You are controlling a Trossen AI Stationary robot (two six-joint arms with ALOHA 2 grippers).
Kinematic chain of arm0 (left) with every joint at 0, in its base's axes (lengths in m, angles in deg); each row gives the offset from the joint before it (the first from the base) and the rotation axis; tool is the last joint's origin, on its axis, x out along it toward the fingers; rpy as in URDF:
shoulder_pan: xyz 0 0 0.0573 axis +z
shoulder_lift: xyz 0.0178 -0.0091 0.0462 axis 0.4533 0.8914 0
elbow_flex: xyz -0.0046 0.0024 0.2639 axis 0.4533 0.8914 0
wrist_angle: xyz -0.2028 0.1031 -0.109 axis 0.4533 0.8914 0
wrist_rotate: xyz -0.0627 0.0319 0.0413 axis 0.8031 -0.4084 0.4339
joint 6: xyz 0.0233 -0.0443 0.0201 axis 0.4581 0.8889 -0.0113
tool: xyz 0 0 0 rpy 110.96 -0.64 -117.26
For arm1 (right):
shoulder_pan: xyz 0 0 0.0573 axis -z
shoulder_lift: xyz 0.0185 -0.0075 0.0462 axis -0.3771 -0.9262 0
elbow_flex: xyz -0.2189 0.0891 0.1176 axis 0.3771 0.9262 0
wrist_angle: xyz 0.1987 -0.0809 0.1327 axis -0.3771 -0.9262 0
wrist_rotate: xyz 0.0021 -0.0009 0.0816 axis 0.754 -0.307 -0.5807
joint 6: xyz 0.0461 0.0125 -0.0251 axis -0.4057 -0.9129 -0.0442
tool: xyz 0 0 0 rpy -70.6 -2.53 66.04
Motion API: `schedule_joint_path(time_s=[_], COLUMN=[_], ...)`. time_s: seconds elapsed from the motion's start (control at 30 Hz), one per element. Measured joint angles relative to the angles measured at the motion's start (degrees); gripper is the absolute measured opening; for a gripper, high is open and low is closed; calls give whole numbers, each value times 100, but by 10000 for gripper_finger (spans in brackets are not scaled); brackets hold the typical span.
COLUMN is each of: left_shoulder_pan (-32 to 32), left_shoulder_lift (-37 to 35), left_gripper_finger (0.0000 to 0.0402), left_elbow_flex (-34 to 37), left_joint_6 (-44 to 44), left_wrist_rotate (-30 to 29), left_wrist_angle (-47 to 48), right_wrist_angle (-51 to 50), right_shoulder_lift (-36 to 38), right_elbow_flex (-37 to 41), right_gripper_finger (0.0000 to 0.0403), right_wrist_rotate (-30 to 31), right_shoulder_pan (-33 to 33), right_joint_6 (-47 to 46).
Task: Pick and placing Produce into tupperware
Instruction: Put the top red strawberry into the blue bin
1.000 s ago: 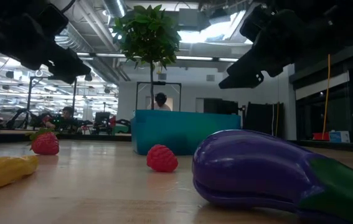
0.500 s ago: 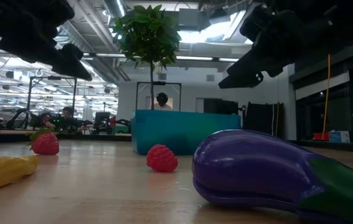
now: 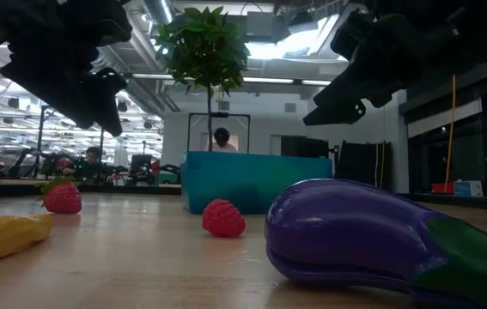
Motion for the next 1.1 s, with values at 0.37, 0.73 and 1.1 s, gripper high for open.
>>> schedule_joint_path(time_s=[0.37,0.73,1.1], left_shoulder_pan=[-2,-177,-212], left_shoulder_lift=[5,80,1032], left_gripper_finger=[262,262,262], left_elbow_flex=[0,0,7], left_joint_6=[74,636,699], left_wrist_rotate=[46,-113,-117], left_wrist_angle=[41,48,89], right_wrist_angle=[-11,-13,-29], right_shoulder_lift=[0,0,0], right_elbow_flex=[0,-2,-4], right_gripper_finger=[332,332,332], right_wrist_rotate=[0,-2,-1], right_shoulder_pan=[0,0,0], right_joint_6=[15,153,150])
